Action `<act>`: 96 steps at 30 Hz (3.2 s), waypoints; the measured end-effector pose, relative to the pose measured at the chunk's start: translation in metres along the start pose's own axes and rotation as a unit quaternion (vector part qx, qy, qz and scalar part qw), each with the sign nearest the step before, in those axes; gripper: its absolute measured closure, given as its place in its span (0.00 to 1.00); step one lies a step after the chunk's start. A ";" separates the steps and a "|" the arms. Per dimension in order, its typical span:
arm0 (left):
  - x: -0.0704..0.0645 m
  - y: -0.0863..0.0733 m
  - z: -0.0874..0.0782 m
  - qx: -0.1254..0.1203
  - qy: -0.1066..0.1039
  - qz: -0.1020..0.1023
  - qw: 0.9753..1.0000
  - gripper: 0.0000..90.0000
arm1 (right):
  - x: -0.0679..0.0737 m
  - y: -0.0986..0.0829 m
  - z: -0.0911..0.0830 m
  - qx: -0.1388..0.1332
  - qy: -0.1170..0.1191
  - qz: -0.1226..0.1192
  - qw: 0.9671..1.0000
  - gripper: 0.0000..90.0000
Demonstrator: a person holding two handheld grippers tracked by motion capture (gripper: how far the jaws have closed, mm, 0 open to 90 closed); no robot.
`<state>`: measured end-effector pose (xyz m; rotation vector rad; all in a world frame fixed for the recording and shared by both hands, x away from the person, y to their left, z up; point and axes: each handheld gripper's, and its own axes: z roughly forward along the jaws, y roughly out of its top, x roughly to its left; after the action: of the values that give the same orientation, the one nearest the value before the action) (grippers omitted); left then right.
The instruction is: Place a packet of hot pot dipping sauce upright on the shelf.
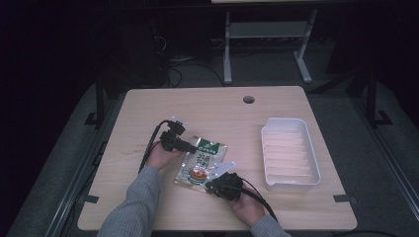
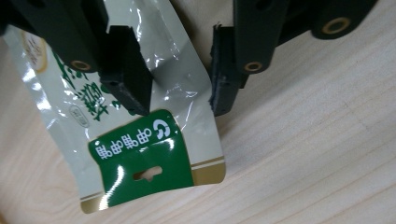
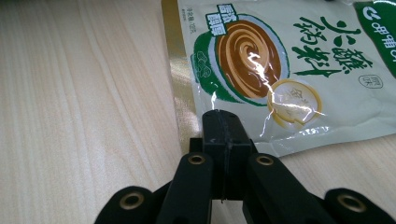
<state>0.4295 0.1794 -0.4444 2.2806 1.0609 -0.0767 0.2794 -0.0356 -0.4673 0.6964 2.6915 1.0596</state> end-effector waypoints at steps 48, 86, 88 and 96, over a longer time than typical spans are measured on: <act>-0.049 -0.013 -0.066 -0.026 -0.006 0.137 0.990 1.00 | -0.026 0.002 -0.030 -0.081 -0.016 0.077 0.994 0.47; -0.072 -0.032 -0.106 -0.051 -0.024 0.206 0.977 1.00 | -0.048 0.013 -0.046 -0.169 0.016 0.163 0.972 0.98; -0.070 -0.034 -0.108 -0.051 -0.024 0.204 0.977 1.00 | -0.046 0.016 -0.050 -0.173 0.015 0.154 0.973 0.99; -0.069 -0.043 -0.111 -0.051 -0.030 0.206 0.977 1.00 | -0.034 0.024 -0.070 -0.184 0.012 0.115 0.976 1.00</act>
<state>0.3309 0.2153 -0.3558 2.3382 0.5320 0.0757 0.2959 -0.0786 -0.4001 0.9372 2.3700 1.5774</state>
